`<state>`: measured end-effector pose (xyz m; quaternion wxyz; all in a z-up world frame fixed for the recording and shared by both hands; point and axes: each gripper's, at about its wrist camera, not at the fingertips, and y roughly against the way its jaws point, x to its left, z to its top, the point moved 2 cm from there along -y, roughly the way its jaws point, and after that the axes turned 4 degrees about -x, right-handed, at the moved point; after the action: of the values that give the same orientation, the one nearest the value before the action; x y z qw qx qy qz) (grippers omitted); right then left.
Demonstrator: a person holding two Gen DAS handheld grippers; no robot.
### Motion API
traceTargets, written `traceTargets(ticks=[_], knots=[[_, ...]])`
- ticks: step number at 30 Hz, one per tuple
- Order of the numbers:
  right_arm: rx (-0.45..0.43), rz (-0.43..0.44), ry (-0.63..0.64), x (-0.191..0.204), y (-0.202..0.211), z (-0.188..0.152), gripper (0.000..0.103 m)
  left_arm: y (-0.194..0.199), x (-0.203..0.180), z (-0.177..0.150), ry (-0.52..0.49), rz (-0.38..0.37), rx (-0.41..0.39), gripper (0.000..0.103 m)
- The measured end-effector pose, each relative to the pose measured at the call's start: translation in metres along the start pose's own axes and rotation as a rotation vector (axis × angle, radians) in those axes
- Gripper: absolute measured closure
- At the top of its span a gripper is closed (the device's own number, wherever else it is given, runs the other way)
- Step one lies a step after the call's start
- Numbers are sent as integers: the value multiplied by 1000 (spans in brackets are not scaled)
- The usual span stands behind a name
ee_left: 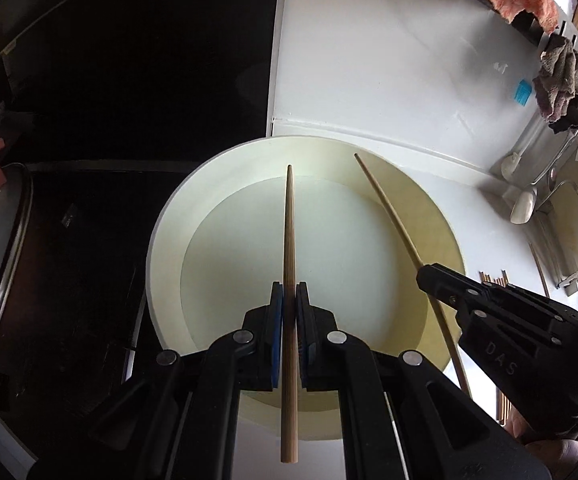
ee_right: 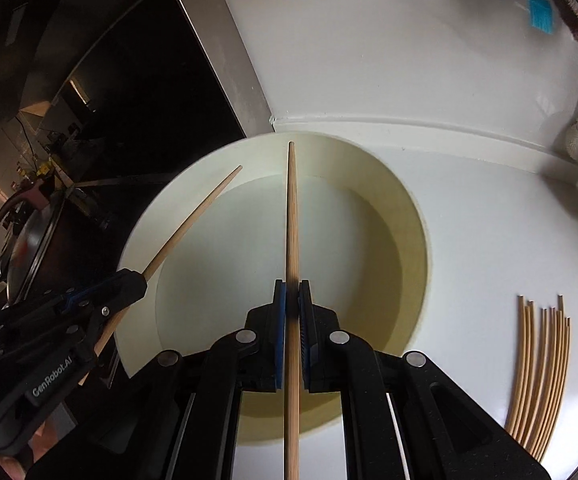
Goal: Organize utensils
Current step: 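Carry both held chopsticks up and over the white basin, then open both grippers to drop the chopsticks into the basin, then move both open grippers back toward the chopstick pile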
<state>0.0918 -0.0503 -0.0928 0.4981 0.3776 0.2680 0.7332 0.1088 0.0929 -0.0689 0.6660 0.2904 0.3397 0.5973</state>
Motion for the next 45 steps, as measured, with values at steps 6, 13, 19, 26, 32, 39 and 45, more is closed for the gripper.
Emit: traceTargets(ticks=[6,13,19,26,32,39,45], knots=[[72,-49,-40,-6,-34,4,97,-28,9,2,-18,-12,42,96],[141,-80,-58,-8,-63,7,97,-52,12,2,-36,-14,93,96],[167,-68,-92,-12,-75,7,96,-64,19,-2,-35,11,144,95],[110,-89,-87,-12,-57,11,85,-51,31,3,-8,43,91,40],[30,-144,-85,-14,-21,1,74,-28,34,5,-14,83,23,26],[-95,-141,-122,-22,42,-31,53,8,21,-4,-48,94,-58,13],[-153,-187,-161,-48,99,-54,46,35,-22,-2,-100,30,-125,8]])
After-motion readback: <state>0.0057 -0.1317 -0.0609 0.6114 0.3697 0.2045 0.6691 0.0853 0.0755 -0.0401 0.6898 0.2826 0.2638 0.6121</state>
